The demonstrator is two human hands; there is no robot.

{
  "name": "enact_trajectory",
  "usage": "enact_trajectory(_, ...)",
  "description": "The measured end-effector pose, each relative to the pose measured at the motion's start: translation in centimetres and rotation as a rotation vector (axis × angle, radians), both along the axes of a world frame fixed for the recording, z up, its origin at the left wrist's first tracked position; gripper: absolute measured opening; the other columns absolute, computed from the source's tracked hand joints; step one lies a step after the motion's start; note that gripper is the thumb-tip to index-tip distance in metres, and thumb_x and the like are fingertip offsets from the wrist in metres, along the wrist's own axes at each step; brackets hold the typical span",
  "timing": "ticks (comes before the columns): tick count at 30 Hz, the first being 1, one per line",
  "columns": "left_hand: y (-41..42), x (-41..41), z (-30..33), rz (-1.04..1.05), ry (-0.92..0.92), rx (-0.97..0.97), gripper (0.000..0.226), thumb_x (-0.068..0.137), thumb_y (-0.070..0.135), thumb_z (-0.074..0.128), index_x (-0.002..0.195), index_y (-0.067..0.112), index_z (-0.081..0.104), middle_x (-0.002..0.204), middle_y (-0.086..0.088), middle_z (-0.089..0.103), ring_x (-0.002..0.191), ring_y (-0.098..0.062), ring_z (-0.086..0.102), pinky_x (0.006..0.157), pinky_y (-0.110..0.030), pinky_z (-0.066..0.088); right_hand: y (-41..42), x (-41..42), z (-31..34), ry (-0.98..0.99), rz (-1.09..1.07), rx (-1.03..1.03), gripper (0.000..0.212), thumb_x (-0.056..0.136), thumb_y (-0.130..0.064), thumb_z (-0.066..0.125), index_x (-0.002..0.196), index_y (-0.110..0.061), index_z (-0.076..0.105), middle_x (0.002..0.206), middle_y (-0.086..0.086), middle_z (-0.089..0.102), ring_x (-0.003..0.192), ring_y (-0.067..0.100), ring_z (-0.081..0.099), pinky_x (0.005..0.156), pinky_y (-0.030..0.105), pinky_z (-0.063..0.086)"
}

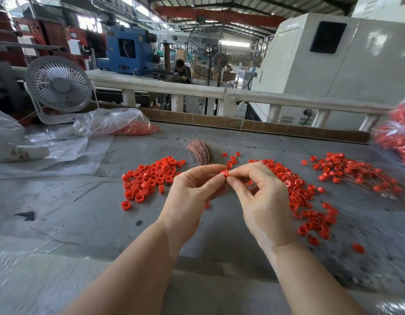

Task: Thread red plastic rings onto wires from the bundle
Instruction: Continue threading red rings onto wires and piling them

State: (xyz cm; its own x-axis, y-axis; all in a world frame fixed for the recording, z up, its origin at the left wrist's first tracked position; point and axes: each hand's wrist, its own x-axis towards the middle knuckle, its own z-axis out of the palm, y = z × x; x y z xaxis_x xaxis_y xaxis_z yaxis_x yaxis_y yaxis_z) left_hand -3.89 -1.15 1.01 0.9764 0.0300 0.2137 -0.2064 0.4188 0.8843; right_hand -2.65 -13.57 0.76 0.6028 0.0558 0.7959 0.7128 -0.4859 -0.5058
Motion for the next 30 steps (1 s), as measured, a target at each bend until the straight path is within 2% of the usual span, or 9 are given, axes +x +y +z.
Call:
enact_trajectory(12, 0.17, 0.12, -0.17, -0.011, -0.011, 0.001, 0.019, 0.076, 0.002, 0.061, 0.075, 0.016, 0.075, 0.079, -0.006, 0.073, 0.073, -0.013, 0.068, 0.070, -0.020, 0.056, 0.03, 0.11, -0.03, -0.010, 0.012, -0.013, 0.005, 0.080, -0.005, 0.066, 0.080, -0.008, 0.070, 0.080, -0.003, 0.063, 0.077, 0.007, 0.057, 0.068, 0.014, 0.044)
enact_trajectory(21, 0.34, 0.01, -0.17, -0.021, -0.007, 0.010, 0.015, 0.071, 0.007, 0.064, 0.078, 0.015, 0.074, 0.080, -0.007, 0.073, 0.074, -0.013, 0.068, 0.069, -0.019, 0.055, -0.06, -0.07, 0.16, -0.036, 0.021, -0.048, 0.005, 0.078, 0.000, 0.067, 0.077, -0.005, 0.069, 0.077, 0.000, 0.062, 0.073, 0.009, 0.056, 0.068, 0.021, 0.046)
enact_trajectory(26, 0.23, -0.11, -0.11, 0.056, -0.033, 0.112, 0.026, 0.080, -0.002, 0.061, 0.073, 0.019, 0.076, 0.078, -0.005, 0.073, 0.074, -0.013, 0.068, 0.073, -0.023, 0.056, 0.06, -0.13, 0.07, -0.002, 0.006, -0.039, 0.004, 0.079, -0.003, 0.067, 0.078, -0.006, 0.069, 0.077, -0.001, 0.062, 0.073, 0.010, 0.056, 0.067, 0.019, 0.044)
enact_trajectory(30, 0.07, -0.18, -0.01, 0.060, -0.027, 0.113, 0.026, 0.081, -0.002, 0.061, 0.075, 0.019, 0.075, 0.079, -0.005, 0.073, 0.075, -0.013, 0.068, 0.074, -0.022, 0.056, 0.10, -0.11, 0.00, 0.006, -0.006, -0.034, 0.005, 0.080, -0.007, 0.064, 0.079, -0.007, 0.069, 0.078, -0.001, 0.061, 0.073, 0.009, 0.056, 0.067, 0.015, 0.043)
